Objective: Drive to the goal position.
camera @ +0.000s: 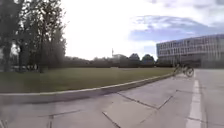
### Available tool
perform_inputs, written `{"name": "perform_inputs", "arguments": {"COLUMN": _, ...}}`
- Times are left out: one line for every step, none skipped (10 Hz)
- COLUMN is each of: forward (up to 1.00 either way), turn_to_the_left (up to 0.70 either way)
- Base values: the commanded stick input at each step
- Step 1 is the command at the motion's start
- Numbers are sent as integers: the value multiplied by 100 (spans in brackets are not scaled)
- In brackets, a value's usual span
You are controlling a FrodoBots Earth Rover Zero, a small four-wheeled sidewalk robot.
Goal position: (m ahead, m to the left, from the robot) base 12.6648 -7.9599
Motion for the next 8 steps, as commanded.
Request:
{"name": "perform_inputs", "arguments": {"forward": 70, "turn_to_the_left": -35}}
{"name": "perform_inputs", "arguments": {"forward": 70, "turn_to_the_left": -35}}
{"name": "perform_inputs", "arguments": {"forward": 70, "turn_to_the_left": -35}}
{"name": "perform_inputs", "arguments": {"forward": 70, "turn_to_the_left": -35}}
{"name": "perform_inputs", "arguments": {"forward": 70, "turn_to_the_left": -34}}
{"name": "perform_inputs", "arguments": {"forward": 70, "turn_to_the_left": -25}}
{"name": "perform_inputs", "arguments": {"forward": 70, "turn_to_the_left": -15}}
{"name": "perform_inputs", "arguments": {"forward": 70, "turn_to_the_left": -5}}
